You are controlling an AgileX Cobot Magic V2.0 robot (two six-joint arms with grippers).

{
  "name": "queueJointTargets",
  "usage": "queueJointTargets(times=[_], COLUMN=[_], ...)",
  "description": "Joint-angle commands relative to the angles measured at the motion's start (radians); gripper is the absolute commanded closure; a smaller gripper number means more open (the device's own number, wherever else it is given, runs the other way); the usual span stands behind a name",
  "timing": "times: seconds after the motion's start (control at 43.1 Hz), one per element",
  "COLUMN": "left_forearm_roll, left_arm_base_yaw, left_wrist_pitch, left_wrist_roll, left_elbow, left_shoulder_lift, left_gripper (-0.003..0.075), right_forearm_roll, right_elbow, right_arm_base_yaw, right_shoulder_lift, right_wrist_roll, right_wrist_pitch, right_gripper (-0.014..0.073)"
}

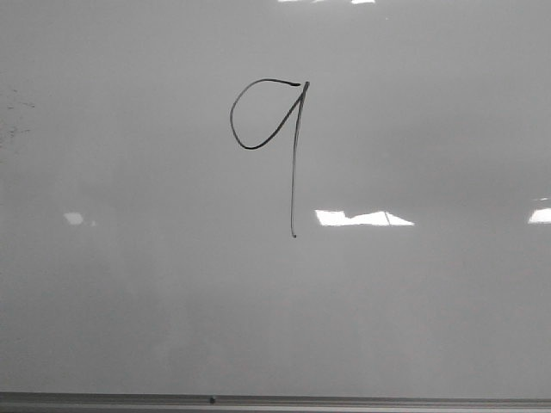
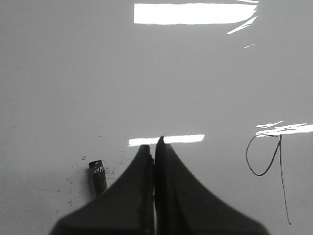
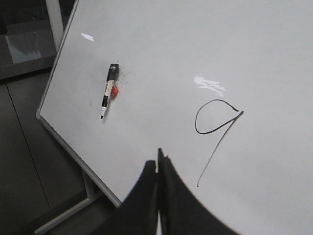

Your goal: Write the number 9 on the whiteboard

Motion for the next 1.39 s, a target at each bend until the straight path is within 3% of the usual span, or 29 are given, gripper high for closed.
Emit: queueJointTargets(times=[0.0, 0.325, 0.488, 0.697, 0.906, 1.022, 1.37], left_forearm_roll=[-0.013, 0.024, 0.399, 0.466, 0.511, 0.506, 0.506], left_arm_base_yaw=[-0.007, -0.007, 0.001, 0.080, 0.081, 0.081, 0.081], left_wrist_pitch=[-0.065, -0.066, -0.080, -0.128, -0.159, -0.254, -0.220], left_wrist_roll=[-0.001, -0.026, -0.414, -0.420, -0.420, -0.420, -0.420], left_elbow=[-0.026, -0.002, 0.057, 0.217, 0.342, 0.412, 0.409], left_shoulder_lift=[0.009, 0.007, -0.045, -0.187, -0.260, -0.260, -0.260], left_gripper=[0.0739, 0.0739, 0.0739, 0.0739, 0.0739, 0.0739, 0.0739], right_forearm_roll=[0.053, 0.053, 0.053, 0.053, 0.053, 0.053, 0.054], right_elbow=[-0.024, -0.024, -0.024, -0.024, -0.024, -0.024, -0.024], right_arm_base_yaw=[-0.004, -0.004, -0.004, -0.004, -0.004, -0.004, -0.004], right_shoulder_lift=[0.002, 0.002, 0.002, 0.002, 0.002, 0.002, 0.002], right_wrist_roll=[-0.001, -0.001, -0.001, -0.001, -0.001, -0.001, -0.001], right_wrist_pitch=[-0.031, -0.031, -0.029, -0.029, -0.023, -0.024, -0.023], right_gripper=[0.0664, 0.0664, 0.0664, 0.0664, 0.0664, 0.0664, 0.0664])
